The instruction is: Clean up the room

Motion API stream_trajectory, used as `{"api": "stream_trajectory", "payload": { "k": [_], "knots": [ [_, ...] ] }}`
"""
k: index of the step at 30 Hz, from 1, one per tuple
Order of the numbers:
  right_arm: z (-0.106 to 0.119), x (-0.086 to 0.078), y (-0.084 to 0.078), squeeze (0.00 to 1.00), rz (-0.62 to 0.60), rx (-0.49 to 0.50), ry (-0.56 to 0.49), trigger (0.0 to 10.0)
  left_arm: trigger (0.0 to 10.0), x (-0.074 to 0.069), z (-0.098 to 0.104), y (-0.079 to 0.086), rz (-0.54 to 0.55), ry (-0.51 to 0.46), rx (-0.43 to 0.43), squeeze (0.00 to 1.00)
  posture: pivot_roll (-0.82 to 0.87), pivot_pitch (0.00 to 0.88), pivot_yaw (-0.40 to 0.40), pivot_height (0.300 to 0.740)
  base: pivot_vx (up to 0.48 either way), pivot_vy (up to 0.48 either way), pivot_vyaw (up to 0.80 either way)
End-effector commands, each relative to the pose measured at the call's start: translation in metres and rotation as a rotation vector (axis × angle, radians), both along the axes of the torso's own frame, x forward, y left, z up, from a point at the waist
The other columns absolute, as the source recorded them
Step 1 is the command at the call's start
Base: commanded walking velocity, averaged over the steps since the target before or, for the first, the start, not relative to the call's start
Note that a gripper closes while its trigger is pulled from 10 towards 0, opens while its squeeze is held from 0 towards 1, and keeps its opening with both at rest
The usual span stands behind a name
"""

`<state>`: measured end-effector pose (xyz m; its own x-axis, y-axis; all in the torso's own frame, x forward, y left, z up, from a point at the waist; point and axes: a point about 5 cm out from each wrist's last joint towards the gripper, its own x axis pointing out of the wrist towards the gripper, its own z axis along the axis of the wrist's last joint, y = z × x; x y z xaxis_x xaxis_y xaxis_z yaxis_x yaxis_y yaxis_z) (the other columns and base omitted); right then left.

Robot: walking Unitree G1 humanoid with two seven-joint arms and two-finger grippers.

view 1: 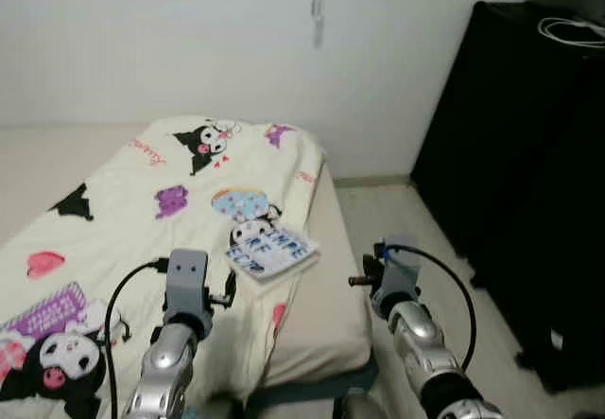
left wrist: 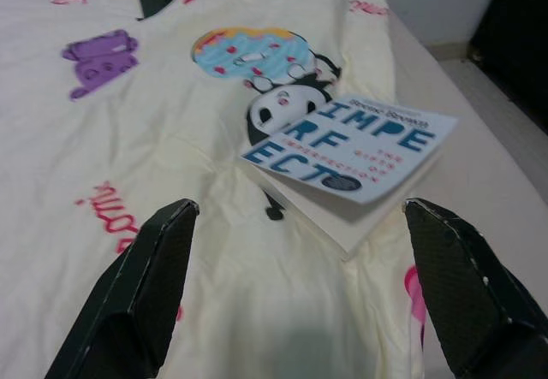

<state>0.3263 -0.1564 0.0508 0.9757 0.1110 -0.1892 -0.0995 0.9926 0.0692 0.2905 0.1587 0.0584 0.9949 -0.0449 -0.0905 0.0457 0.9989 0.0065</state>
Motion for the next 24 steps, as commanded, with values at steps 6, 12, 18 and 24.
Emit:
{"api": "stream_trajectory", "payload": {
  "k": [6,12,18,24],
  "knots": [
    [-0.002,-0.001,0.006,0.00,-0.007,0.031,-0.003,10.0,10.0,0.004,0.011,-0.003,-0.048,-0.031,0.033,0.00,0.03,0.120,0.008,0.621,0.000,0.000,0.00],
    [-0.001,0.000,0.006,0.00,-0.020,0.048,-0.005,10.0,10.0,0.006,0.015,-0.001,-0.053,-0.033,0.044,0.00,0.04,0.128,0.016,0.621,0.000,0.000,0.00],
    [0.005,0.007,0.008,0.00,-0.058,0.115,-0.008,10.0,10.0,0.007,0.018,0.002,-0.045,-0.024,0.056,0.00,0.06,0.151,0.026,0.621,0.000,0.000,0.00],
    [0.010,0.013,0.014,0.00,-0.054,0.144,-0.001,10.0,10.0,0.011,0.021,0.005,-0.037,-0.007,0.047,0.00,0.06,0.211,0.028,0.621,0.000,0.000,0.00]
  ]
}}
